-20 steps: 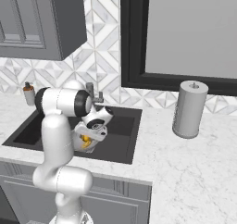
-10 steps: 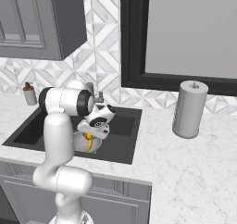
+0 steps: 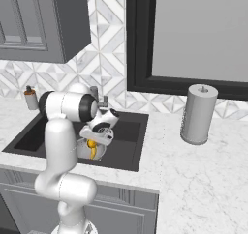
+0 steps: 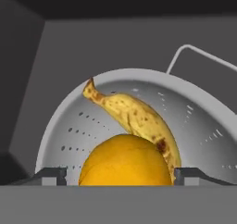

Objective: Put the colander in the sink, put the banana, tangerine in the colander, and turn on the sink faucet and pour water over the colander.

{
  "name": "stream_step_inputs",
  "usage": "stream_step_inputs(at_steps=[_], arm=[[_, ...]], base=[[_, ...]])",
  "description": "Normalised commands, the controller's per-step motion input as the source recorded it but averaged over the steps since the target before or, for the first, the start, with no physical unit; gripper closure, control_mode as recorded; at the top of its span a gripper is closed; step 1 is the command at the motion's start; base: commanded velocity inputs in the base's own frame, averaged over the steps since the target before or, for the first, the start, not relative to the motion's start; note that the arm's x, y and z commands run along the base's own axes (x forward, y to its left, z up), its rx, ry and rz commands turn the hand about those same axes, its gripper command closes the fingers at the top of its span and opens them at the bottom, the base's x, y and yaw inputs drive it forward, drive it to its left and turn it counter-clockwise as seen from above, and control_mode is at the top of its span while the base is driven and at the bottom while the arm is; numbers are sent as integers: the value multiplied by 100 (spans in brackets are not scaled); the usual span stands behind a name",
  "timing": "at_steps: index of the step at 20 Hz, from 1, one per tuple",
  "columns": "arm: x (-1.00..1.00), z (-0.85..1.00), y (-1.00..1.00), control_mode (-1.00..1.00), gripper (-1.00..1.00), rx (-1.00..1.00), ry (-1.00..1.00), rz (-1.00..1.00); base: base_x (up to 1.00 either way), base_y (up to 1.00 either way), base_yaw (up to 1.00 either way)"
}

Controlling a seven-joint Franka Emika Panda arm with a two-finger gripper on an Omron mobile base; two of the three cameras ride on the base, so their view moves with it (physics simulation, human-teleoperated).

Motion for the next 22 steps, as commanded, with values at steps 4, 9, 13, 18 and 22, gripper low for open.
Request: stream_step_inputs(at_steps=[4, 9, 13, 18, 22], arm=[[-26, 16, -1, -100, -100, -6, -1, 0], [-19, 44, -16, -100, -100, -3, -2, 0], [-22, 56, -34, -100, -100, 0, 0, 0], [-25, 46, -32, -100, -100, -1, -5, 0], [-28, 62, -14, -100, -100, -6, -27, 5]], base=[[0, 0, 0], [0, 0, 0], [0, 0, 0], [0, 0, 0], [0, 0, 0]])
